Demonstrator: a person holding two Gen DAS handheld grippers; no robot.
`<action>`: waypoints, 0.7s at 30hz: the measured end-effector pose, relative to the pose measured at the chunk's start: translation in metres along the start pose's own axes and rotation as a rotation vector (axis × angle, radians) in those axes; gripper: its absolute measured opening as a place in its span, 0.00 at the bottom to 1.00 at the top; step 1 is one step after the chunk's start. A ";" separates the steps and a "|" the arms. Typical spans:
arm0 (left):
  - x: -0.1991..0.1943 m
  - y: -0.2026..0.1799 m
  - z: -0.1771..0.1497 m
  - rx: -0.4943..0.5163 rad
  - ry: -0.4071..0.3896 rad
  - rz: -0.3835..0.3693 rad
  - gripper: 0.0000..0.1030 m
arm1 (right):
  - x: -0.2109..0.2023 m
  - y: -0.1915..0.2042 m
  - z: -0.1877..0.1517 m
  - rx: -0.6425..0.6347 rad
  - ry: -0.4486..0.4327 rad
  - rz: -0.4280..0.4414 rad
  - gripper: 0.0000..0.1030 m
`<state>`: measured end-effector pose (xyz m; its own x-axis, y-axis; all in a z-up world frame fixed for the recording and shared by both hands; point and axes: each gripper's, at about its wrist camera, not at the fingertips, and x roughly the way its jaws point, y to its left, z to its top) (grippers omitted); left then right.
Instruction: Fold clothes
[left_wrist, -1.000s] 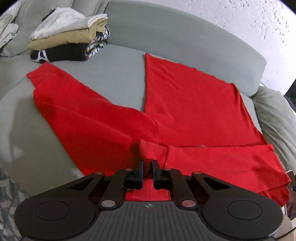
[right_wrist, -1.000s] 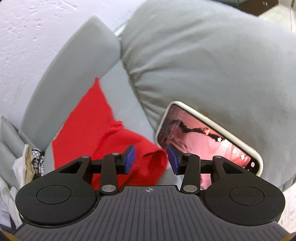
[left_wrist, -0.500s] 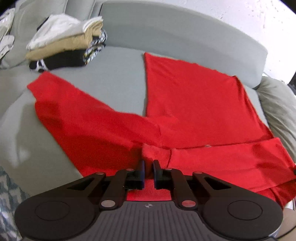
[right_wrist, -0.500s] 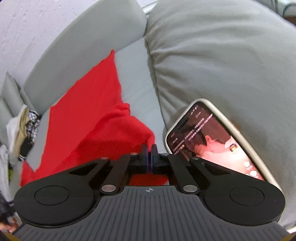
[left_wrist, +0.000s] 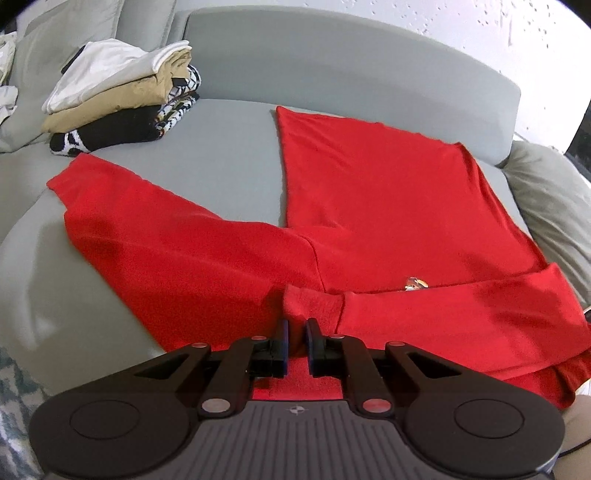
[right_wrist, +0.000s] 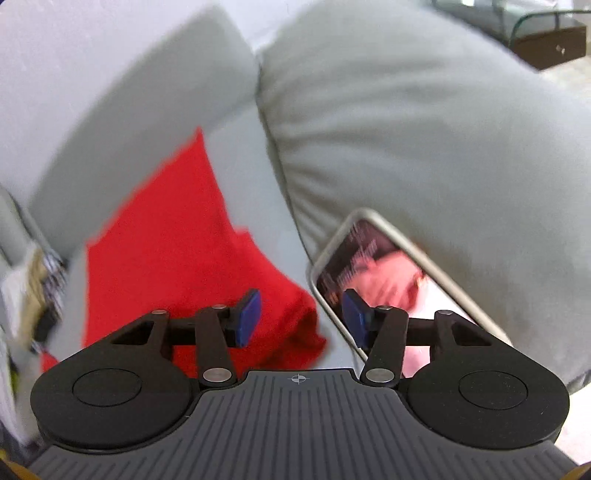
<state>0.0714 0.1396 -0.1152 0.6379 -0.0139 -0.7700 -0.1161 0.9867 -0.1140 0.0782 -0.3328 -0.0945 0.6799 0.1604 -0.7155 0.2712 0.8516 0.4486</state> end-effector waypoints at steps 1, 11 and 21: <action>-0.001 -0.001 0.000 -0.008 -0.002 0.014 0.12 | 0.000 0.006 -0.001 -0.021 -0.003 0.010 0.44; -0.035 -0.043 -0.018 0.032 -0.118 0.233 0.15 | 0.024 0.043 -0.026 -0.196 0.063 0.032 0.35; -0.018 -0.078 -0.034 0.158 0.081 0.111 0.19 | 0.028 0.042 -0.039 -0.278 0.207 -0.097 0.41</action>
<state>0.0431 0.0571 -0.1142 0.5641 0.0901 -0.8208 -0.0573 0.9959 0.0699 0.0820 -0.2730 -0.1168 0.5002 0.1457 -0.8536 0.1128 0.9664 0.2311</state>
